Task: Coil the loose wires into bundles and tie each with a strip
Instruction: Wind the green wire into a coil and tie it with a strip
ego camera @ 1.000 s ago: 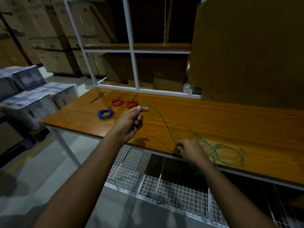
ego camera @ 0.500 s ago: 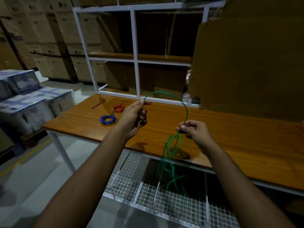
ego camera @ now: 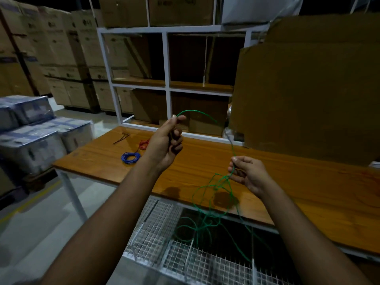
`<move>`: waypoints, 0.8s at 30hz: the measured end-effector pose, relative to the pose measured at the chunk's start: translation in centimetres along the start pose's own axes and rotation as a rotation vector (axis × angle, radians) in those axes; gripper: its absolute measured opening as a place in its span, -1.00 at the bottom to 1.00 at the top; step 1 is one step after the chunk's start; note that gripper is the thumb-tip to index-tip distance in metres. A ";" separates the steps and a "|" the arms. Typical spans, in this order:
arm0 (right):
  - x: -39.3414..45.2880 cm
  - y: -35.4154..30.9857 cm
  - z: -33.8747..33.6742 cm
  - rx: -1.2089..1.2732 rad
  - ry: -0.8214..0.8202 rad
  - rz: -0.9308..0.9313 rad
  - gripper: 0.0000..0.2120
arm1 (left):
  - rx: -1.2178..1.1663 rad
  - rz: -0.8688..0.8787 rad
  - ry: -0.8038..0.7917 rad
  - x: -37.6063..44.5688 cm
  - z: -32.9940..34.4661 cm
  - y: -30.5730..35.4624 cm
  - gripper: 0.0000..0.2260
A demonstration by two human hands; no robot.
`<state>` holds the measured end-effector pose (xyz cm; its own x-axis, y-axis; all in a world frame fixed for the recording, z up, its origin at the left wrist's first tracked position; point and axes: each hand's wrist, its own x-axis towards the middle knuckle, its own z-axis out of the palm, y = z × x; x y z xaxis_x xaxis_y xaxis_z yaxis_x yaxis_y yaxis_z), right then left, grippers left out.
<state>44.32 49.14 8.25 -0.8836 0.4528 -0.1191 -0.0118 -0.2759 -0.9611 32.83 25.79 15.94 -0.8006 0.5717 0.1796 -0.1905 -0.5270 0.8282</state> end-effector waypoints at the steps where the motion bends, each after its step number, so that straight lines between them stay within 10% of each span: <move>1: 0.1 0.2 -0.6 -0.062 -0.010 -0.005 -0.96 | -0.023 0.021 -0.001 0.2 0.2 0.3 -0.76; 8: 0.1 1.4 -3.9 -0.680 -0.319 -0.054 -0.83 | -0.016 0.063 0.019 0.7 0.7 0.8 -0.73; 12: 0.3 1.0 -2.6 -1.241 -0.199 -0.376 -0.71 | 0.014 0.037 0.038 0.4 0.7 -1.0 -0.75; 18: -0.3 -1.3 0.0 -1.102 0.032 -1.006 -0.85 | 0.138 0.011 0.086 -0.1 0.3 -3.0 -0.77; 24: 0.3 -3.1 0.5 -0.632 0.140 -0.763 -0.86 | 0.185 0.029 0.130 -0.3 0.4 -3.5 -0.78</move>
<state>43.81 49.68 11.29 -0.6798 0.4281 0.5955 -0.2658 0.6130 -0.7441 33.99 27.70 13.18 -0.8728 0.4662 0.1446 -0.0686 -0.4103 0.9094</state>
